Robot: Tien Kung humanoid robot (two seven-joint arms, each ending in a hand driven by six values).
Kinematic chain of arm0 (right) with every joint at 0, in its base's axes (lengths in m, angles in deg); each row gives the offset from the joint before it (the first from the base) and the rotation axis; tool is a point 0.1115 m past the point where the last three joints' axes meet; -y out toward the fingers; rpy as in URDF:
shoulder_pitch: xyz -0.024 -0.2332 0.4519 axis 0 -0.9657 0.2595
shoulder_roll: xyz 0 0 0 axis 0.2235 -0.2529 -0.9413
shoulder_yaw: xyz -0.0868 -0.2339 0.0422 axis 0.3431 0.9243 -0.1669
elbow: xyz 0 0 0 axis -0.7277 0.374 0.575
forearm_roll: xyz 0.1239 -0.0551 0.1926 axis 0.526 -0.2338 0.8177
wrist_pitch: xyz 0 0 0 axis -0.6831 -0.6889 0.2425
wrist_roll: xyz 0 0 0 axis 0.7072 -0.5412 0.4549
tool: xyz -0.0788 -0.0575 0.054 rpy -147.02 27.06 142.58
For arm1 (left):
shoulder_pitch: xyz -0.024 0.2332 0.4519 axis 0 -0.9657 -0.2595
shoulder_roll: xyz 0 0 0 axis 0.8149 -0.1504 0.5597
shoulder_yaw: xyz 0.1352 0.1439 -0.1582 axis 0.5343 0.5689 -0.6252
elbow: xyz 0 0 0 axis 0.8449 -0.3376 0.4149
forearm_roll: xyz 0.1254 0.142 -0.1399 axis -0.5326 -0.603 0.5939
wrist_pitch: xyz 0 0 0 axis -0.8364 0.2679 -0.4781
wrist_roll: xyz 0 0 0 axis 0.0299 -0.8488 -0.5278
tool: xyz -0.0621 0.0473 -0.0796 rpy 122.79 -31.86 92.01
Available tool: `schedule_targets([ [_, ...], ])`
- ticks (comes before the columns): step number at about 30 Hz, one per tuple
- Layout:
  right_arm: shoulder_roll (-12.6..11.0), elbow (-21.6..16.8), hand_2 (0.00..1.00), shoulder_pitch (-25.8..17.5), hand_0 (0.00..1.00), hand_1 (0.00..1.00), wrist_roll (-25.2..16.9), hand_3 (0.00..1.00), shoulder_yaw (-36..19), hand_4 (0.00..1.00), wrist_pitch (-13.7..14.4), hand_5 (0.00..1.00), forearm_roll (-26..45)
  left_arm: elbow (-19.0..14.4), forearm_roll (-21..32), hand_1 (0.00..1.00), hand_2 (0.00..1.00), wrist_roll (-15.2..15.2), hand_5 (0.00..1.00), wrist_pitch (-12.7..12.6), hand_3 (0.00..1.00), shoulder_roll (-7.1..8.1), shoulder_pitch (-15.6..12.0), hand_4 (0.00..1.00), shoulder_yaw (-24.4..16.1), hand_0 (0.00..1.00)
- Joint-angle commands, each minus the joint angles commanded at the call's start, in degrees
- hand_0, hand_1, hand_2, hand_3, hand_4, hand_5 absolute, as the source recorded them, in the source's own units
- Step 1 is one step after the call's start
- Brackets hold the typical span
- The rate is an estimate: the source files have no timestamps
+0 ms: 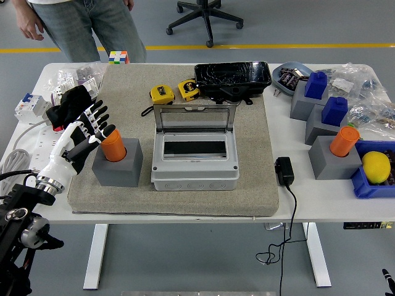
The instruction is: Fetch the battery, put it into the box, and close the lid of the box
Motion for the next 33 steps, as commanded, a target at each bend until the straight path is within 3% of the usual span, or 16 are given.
schedule_targets([
  [28, 0.1, 0.0, 0.747, 0.6, 0.791, 0.747, 0.0, 0.795, 0.1, 0.998, 0.1, 0.998, 0.6, 0.7, -0.8, 0.911, 0.869, 0.0, 0.155, -0.4, 0.878, -0.95, 1.5, 0.998, 2.1, 0.888],
  [29, 0.1, 0.0, 0.746, 0.6, 0.792, 0.747, 0.0, 0.795, 0.2, 0.998, 0.0, 0.998, 0.6, 0.7, -0.8, 0.903, 0.849, 0.0, 0.074, -0.6, 0.870, -0.98, 1.5, 0.998, 2.1, 0.866],
  [33, 0.1, 0.0, 0.746, 0.6, 0.792, 0.747, 0.0, 0.795, 0.1, 0.998, 0.0, 0.998, 0.6, 0.6, -1.3, 0.903, 0.849, 0.0, 0.074, -1.2, 0.870, -1.04, 1.6, 0.998, 2.3, 0.866],
])
